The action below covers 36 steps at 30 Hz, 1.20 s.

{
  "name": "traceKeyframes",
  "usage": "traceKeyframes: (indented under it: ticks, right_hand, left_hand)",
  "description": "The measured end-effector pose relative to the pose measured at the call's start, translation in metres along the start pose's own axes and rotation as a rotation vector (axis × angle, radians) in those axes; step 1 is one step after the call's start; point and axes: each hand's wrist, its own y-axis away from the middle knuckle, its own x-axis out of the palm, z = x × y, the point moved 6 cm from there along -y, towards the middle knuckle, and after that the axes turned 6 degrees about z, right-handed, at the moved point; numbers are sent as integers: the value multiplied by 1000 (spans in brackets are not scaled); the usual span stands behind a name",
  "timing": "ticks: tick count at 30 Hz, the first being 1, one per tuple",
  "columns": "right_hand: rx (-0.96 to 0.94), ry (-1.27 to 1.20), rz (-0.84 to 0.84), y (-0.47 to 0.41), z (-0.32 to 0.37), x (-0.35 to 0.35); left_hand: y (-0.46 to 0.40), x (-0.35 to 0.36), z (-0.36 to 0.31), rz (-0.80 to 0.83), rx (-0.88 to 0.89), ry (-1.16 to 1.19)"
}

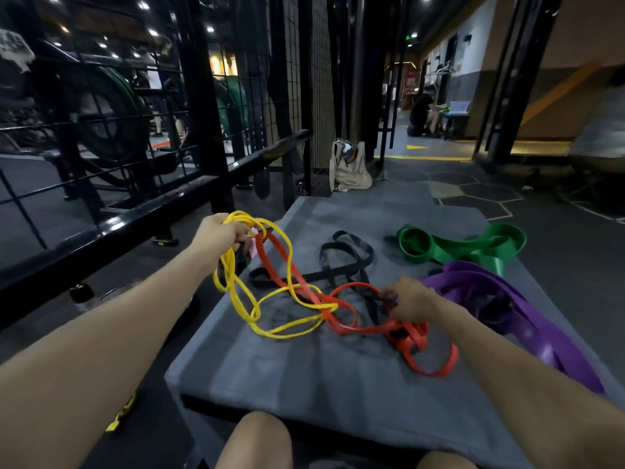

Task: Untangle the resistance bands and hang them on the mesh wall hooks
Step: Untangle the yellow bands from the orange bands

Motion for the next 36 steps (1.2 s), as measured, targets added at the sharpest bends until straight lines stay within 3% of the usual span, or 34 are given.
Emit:
traceKeyframes:
  ticks: [5,10,14,21,23,29,36]
  right_hand:
    - [-128,-151,-21,-24,42,0]
    - [-130,66,143,-52,75,40]
    - [-106,16,146,-64,78,55]
    - [-19,212,-15,-66,67,41]
    - [-14,117,-13,-59,63,28]
    - [-184,-488,-235,-24,40,-40]
    - [-344,-519,-392,14,44,-94]
  left_hand:
    - [-1,-13,-30,-73,98,175]
    - [-8,-40,-52,-135,142,272]
    - [-8,-43,-55,-136,164,260]
    - [-12,-38,-40,-120,143,168]
    - [-12,-35,-33,-112,141,124]
    - [-12,-2,-11,-23,99,67]
    - [11,71,-16,270,174,-21]
